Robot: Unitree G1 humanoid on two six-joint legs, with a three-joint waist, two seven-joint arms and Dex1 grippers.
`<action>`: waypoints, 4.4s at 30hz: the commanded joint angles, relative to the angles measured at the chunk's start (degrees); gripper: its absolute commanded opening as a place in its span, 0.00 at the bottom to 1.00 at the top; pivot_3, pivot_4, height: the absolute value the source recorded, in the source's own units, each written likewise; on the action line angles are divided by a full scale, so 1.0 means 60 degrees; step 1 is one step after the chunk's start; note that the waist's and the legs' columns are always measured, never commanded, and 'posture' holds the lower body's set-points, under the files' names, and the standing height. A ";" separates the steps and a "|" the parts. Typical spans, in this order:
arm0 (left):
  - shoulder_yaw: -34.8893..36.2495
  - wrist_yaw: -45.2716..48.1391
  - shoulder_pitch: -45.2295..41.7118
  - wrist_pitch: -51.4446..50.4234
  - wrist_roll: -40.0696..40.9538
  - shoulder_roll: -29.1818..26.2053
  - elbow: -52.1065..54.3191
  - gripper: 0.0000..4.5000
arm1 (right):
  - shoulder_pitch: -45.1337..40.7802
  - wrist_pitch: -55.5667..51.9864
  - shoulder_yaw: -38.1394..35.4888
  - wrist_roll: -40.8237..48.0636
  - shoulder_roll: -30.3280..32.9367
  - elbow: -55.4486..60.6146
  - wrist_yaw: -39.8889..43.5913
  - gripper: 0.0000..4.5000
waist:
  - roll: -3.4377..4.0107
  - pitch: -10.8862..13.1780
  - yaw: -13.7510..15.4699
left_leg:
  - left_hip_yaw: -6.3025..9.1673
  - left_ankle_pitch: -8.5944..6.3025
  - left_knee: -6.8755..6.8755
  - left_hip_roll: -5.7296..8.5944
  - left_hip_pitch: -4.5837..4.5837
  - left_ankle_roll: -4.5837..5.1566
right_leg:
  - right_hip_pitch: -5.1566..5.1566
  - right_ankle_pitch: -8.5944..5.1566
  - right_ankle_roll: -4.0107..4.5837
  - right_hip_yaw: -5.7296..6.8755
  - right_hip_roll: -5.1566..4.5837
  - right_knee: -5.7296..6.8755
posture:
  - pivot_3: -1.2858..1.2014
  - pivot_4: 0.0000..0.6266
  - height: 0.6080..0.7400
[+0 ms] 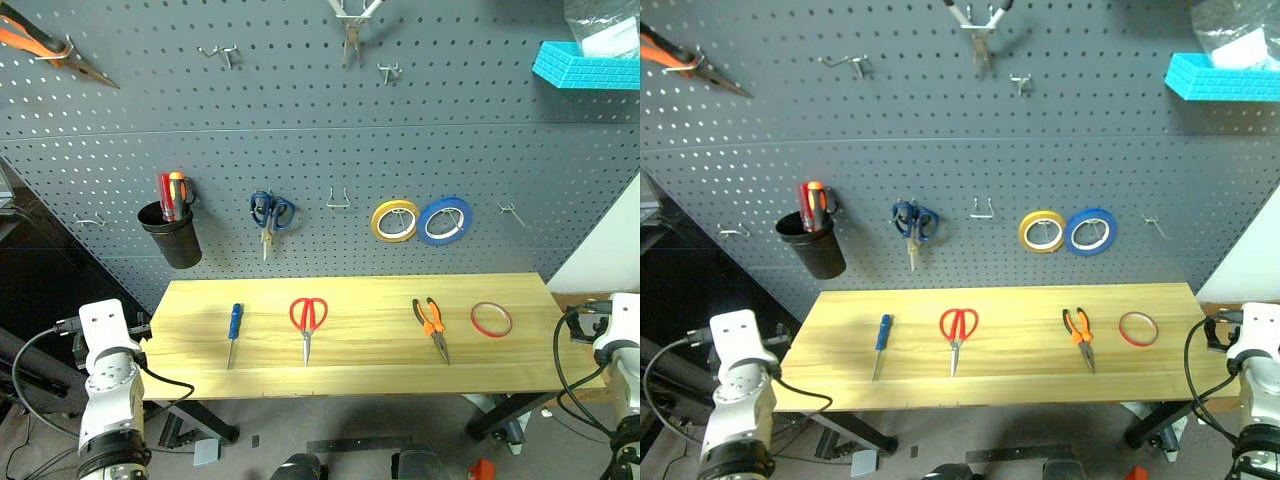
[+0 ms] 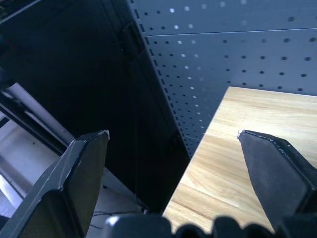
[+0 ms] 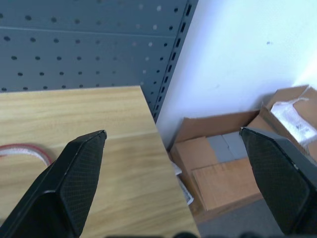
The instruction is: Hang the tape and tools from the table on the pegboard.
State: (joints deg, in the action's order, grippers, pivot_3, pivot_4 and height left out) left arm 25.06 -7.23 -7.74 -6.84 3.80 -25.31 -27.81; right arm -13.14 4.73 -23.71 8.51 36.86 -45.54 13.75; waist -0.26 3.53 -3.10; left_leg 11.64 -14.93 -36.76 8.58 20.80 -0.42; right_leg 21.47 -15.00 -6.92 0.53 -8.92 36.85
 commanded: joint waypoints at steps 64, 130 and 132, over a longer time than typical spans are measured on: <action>-0.6745 1.1009 -0.2288 -0.2541 0.1377 -0.1924 0.6928 1.00 | -0.5359 -0.2902 0.5005 -0.2559 -0.0454 -0.3607 0.4810 0.00 | -0.0208 0.2118 -0.0305 | -0.0345 -0.0038 -0.0078 -0.0204 0.0332 -0.0057 | 0.0456 0.0159 0.0196 -0.0241 0.0175 0.0022 | 0.46 0.48 1.00; -0.5540 0.9938 -0.3284 0.0095 0.0473 -0.1804 0.3546 1.00 | -0.0649 -1.0026 0.4505 -0.1547 -0.4493 1.0277 -0.2267 1.00 | -0.0146 0.2159 -0.0575 | -0.0509 -0.0027 -0.0199 -0.0386 0.0369 -0.0062 | 0.0601 0.0422 0.0247 -0.0379 0.0363 0.0040 | 0.43 0.47 1.00; -0.5559 1.0119 -0.3317 0.0342 0.0395 -0.1947 0.3327 1.00 | -0.1109 -0.9753 0.4527 -0.1512 -0.4521 0.9478 -0.2148 1.00 | -0.0148 0.2160 -0.0556 | -0.0536 -0.0012 -0.0199 -0.0387 0.0364 -0.0059 | 0.0607 0.0427 0.0241 -0.0405 0.0369 0.0041 | 0.43 0.47 1.00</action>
State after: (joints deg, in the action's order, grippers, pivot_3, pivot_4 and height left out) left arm -8.63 52.25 -26.86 -7.29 6.48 -36.31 -7.98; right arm -18.39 -54.75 3.59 0.35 9.73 13.43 1.30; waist -1.15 16.49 -6.44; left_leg 8.38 -14.97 -37.95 6.26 22.98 -0.76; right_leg 25.11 -12.42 -5.51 -1.93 -6.70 37.09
